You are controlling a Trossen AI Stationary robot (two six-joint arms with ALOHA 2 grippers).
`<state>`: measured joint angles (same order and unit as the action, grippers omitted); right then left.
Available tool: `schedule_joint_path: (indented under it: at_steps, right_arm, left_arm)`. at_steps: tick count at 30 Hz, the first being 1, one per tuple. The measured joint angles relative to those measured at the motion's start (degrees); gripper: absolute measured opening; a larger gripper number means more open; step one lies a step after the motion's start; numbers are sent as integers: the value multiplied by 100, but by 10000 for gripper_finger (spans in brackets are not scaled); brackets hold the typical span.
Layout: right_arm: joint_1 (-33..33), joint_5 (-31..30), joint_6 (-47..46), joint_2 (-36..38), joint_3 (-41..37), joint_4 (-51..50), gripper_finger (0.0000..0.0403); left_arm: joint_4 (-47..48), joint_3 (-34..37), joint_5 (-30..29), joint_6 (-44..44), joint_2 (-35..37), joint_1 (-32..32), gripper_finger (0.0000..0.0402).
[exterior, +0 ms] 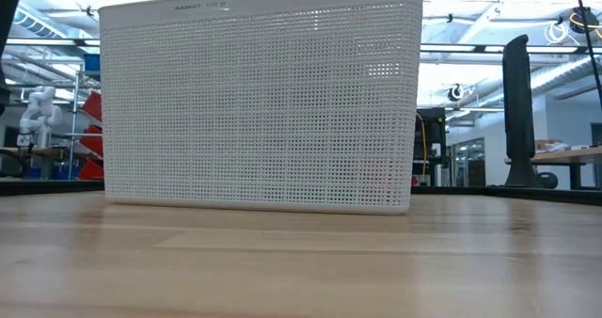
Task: Sort clothes
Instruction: Adjust the white laundry bin
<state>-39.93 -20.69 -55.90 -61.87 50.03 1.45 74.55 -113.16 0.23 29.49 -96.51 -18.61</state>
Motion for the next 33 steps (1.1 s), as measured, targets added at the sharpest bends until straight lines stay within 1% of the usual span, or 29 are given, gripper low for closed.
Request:
schedule_joint_path:
  at_steps: [4,6,9,11,13,16,18,19,21,23,28,31,33]
  right_arm:
    - [-94,-22,-1,0,1,0,80]
    - [-148,-24,-15,0,1,2,80]
    - [-218,-46,-27,-30,-1,19,80]
    - [-273,-47,-41,-68,-1,40,80]
    - [-327,-50,-121,-144,-1,103,80]
    - [-424,-46,-195,-263,-1,88,80]
    - [-467,-46,-286,-362,-1,111,80]
    - [-493,-44,-342,-402,-1,105,80]
    - [-512,-44,-436,-507,-1,109,80]
    - [-524,-34,-493,-585,-1,117,80]
    - [-524,-5,-498,-722,-1,373,80]
    - [-524,2,-498,-745,-1,437,80]
    - [-524,2,-498,-745,-1,437,80]
  left_arm:
    - [1549,-438,-911,7,7,0,169]
    - [1501,-401,-1077,18,120,-35,169]
    - [1529,-315,-988,293,363,-198,169]
    - [1522,-238,-1030,326,503,-428,169]
    - [1564,-5,-1041,605,698,-707,169]
    - [1540,156,-1176,989,842,-1145,169]
    - [1563,325,-1065,1295,883,-1359,169]
    - [1550,411,-939,1307,874,-1465,169]
    - [1536,594,-765,1063,857,-1610,169]
    - [1550,835,-605,897,859,-1655,169]
    - [1532,1414,-591,631,838,-1700,169]
    - [1321,1649,-254,446,852,-1699,169]
    - [1251,1725,-201,421,846,-1667,169]
